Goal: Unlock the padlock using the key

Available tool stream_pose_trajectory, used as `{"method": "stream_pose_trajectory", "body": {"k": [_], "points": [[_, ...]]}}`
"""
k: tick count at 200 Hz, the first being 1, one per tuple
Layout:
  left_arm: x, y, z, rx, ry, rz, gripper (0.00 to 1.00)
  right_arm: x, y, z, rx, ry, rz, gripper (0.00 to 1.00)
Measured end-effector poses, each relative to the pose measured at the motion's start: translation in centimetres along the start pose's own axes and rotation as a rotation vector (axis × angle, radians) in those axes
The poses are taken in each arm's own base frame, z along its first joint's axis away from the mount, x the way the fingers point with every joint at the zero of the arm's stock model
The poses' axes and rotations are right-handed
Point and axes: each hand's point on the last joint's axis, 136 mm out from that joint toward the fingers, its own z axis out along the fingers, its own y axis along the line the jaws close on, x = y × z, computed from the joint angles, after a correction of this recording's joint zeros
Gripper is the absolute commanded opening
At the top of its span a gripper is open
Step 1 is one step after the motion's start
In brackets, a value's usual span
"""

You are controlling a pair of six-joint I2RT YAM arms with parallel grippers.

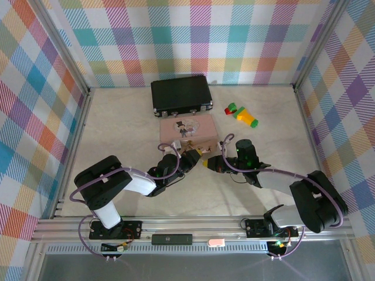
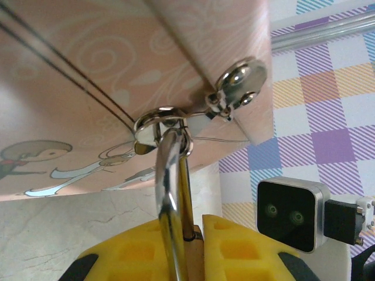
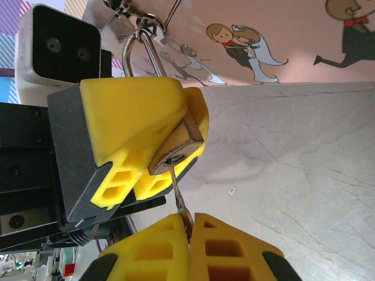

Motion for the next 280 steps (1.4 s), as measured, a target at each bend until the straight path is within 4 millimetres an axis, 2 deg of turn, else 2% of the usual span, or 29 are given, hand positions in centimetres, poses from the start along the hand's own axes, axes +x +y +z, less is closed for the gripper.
{"method": "stream_pose_trajectory", "body": {"k": [110, 236, 280], "points": [[-0.3, -0.3, 0.4, -0.01, -0.038, -0.005, 0.0, -0.9, -0.2, 0.1, 0.074, 0.026, -0.061, 0.0], [0.2, 1.0, 1.1, -0.102, -0.057, -0.033, 0.0, -1.0, -1.3, -0.1, 0.168, 0.017, -0.048, 0.0], [-0.1, 0.7, 1.1, -0.088, -0.071, -0.027, 0.0, -1.4, -1.4, 0.0, 0.083, 0.037, 0.11, 0.0]]}}
